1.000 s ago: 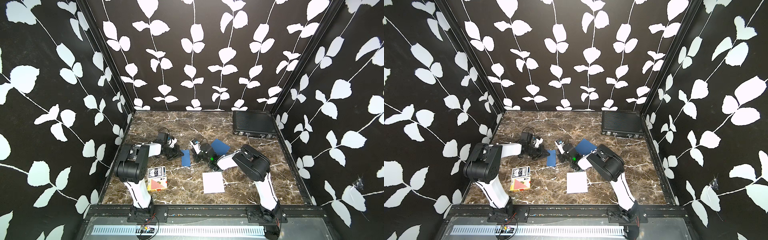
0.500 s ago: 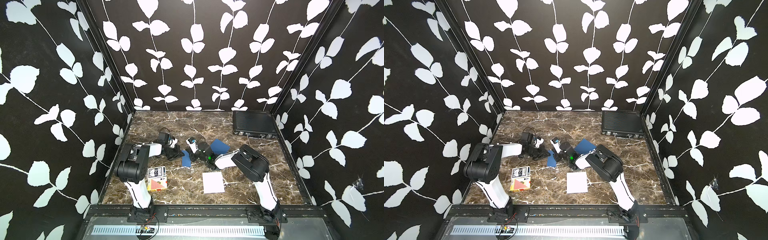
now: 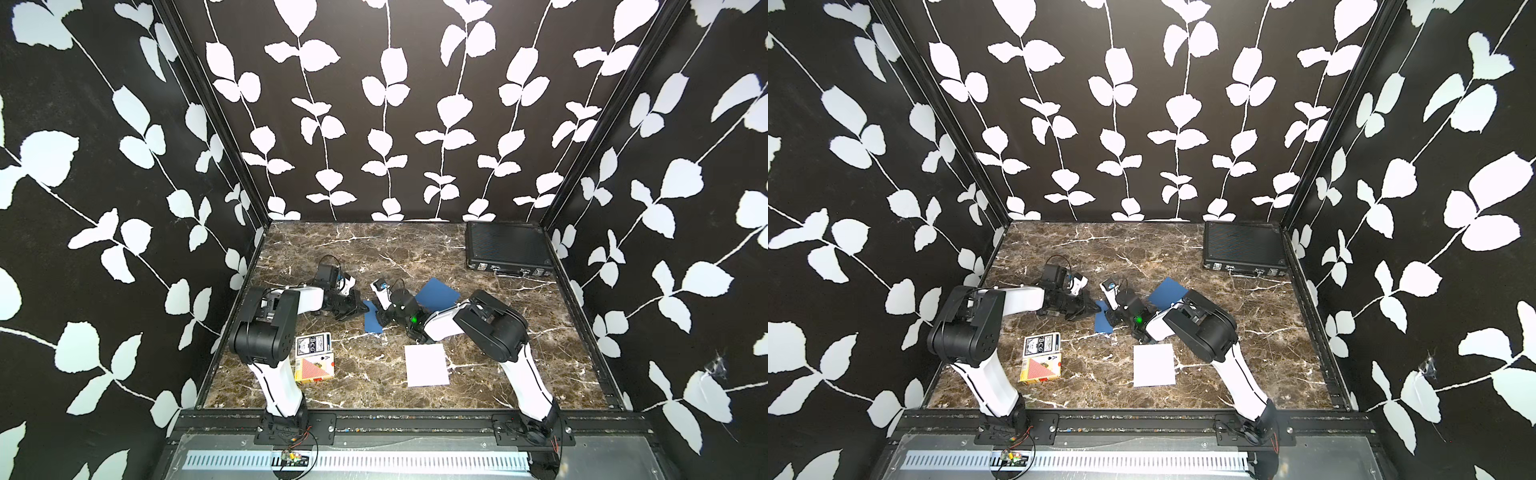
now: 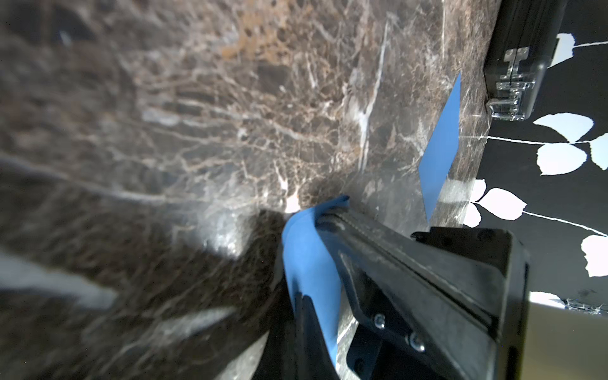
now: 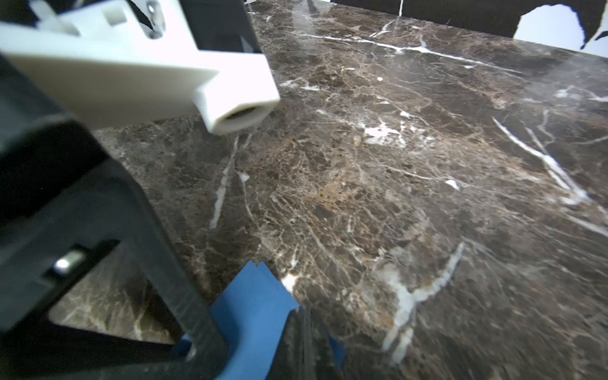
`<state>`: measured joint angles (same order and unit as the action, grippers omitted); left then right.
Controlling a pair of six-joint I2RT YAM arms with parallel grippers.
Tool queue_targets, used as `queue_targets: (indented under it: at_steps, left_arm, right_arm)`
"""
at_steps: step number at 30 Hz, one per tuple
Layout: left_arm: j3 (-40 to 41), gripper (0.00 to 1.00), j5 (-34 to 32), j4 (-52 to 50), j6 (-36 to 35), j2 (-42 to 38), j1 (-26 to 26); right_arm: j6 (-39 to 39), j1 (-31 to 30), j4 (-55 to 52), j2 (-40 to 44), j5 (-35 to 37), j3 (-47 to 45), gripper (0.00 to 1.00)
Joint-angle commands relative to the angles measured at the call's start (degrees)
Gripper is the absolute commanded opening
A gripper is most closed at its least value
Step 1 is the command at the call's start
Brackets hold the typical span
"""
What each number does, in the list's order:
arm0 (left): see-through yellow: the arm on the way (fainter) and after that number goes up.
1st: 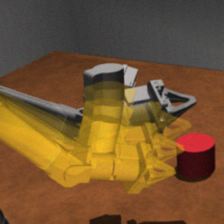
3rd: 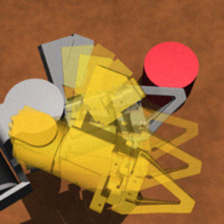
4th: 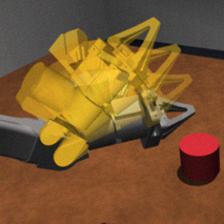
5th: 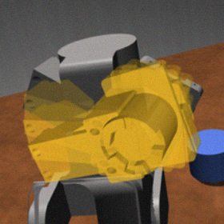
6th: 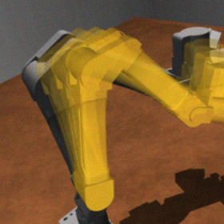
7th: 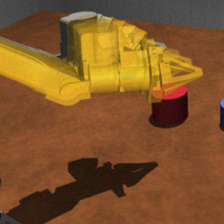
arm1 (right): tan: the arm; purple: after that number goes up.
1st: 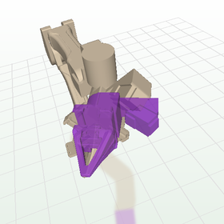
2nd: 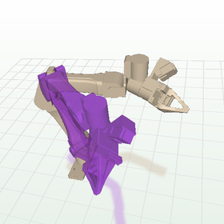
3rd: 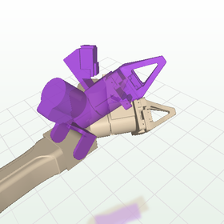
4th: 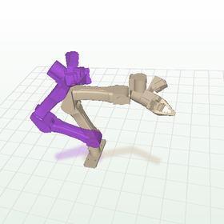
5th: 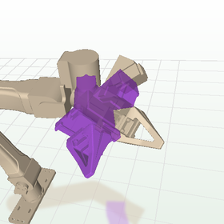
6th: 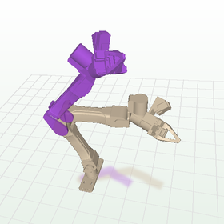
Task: Fold the square paper along the opposite sides
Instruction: Smooth out the paper at the center of the board.
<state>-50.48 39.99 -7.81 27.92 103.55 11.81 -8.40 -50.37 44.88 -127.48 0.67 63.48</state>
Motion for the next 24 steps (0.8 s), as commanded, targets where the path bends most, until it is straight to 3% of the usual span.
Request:
queue_targets:
  at_steps: [1,12,14,19,24]
  left_arm:
    - [1.4,0.00,-2.4,-4.4,-0.7,0.3,0.3]
    - [-0.7,0.00,-1.1,-6.3,-1.0,0.9,0.4]
    - [-2.0,0.00,-1.3,-8.3,-2.0,0.6,0.3]
    - [-6.5,0.00,-2.6,-15.6,-7.1,0.7,0.3]
    - [-10.8,0.00,-2.6,-23.1,-12.2,3.3,0.3]
  right_arm:
    - [0.0,0.5,-2.6,0.2,6.9,-3.2,0.06]
    - [0.0,1.9,1.2,5.2,7.8,-7.9,0.07]
    - [0.4,2.4,2.1,8.1,4.3,-9.0,0.09]
    - [2.5,2.7,4.5,9.6,-16.2,-8.3,0.14]
    - [3.5,2.7,3.5,7.2,-24.6,-6.1,0.14]
